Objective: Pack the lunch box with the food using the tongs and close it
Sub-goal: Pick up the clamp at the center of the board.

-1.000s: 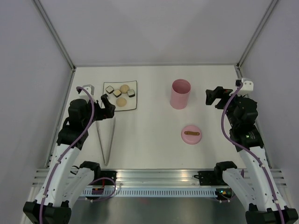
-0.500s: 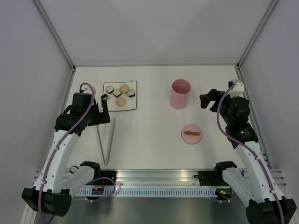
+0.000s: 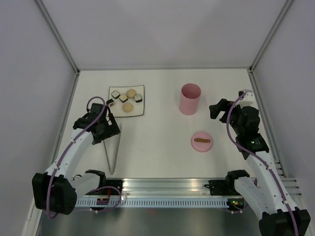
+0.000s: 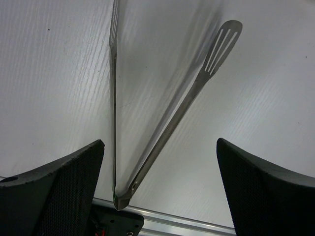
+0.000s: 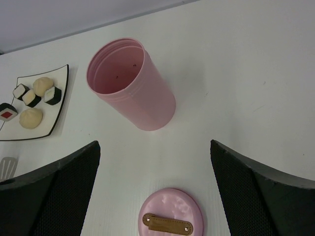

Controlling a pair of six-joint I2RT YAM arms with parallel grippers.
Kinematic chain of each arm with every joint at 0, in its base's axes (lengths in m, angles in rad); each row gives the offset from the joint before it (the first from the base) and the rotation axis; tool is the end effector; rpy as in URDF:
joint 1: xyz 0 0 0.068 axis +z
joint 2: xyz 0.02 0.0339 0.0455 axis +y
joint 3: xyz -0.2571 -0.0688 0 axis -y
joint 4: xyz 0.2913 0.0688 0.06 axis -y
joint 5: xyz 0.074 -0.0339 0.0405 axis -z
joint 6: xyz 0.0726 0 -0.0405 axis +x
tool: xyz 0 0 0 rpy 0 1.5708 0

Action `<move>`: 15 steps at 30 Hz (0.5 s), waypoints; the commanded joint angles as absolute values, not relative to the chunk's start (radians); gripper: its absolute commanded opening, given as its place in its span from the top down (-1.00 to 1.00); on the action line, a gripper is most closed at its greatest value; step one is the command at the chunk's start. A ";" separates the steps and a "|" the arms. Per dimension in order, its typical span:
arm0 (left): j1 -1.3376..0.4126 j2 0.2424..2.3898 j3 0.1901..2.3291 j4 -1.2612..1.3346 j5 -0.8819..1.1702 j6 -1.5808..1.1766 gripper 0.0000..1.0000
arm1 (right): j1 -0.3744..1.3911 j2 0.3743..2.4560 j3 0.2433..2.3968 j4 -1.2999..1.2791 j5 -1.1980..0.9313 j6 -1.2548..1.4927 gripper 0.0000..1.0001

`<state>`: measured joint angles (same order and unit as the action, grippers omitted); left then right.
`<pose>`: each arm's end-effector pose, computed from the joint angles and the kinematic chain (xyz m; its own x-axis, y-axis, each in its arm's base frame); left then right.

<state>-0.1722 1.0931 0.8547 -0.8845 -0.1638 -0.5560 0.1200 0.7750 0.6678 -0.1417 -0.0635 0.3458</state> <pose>0.2603 -0.0332 0.2001 -0.8068 -0.3882 -0.4454 -0.3842 0.9174 -0.1037 0.2718 0.0374 0.2858 -0.2913 0.3056 -0.9065 -0.0869 0.9352 0.3432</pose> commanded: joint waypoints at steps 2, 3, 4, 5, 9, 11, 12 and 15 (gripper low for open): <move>-0.176 1.088 0.796 -0.809 -0.215 -0.676 -0.99 | 0.117 0.765 0.608 -0.082 -0.071 0.422 -0.96; -0.176 1.088 0.796 -0.808 -0.215 -0.676 -0.99 | 0.117 0.765 0.601 -0.081 -0.071 0.422 -0.96; -0.175 1.094 0.789 -0.804 -0.218 -0.678 -0.99 | 0.117 0.765 0.597 -0.062 -0.072 0.442 -0.96; -0.176 1.100 0.773 -0.796 -0.218 -0.689 -0.99 | 0.117 0.767 0.589 -0.054 -0.072 0.449 -0.96; -0.176 1.121 0.726 -0.761 -0.158 -0.699 -0.99 | 0.117 0.765 0.568 -0.035 -0.064 0.479 -0.96; -0.176 1.121 0.701 -0.750 -0.141 -0.716 -0.99 | 0.117 0.759 0.565 -0.038 -0.063 0.483 -0.96; -0.176 1.124 0.696 -0.750 -0.144 -0.719 -0.99 | 0.117 0.755 0.560 -0.046 -0.055 0.485 -0.96; -0.175 1.132 0.686 -0.750 -0.167 -0.729 -0.99 | 0.118 0.738 0.548 -0.055 -0.032 0.500 -0.96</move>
<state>-0.1722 1.1259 0.6895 -0.7898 -0.1680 -0.6781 0.1204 0.7631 0.5594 -0.0895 -0.0578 0.4644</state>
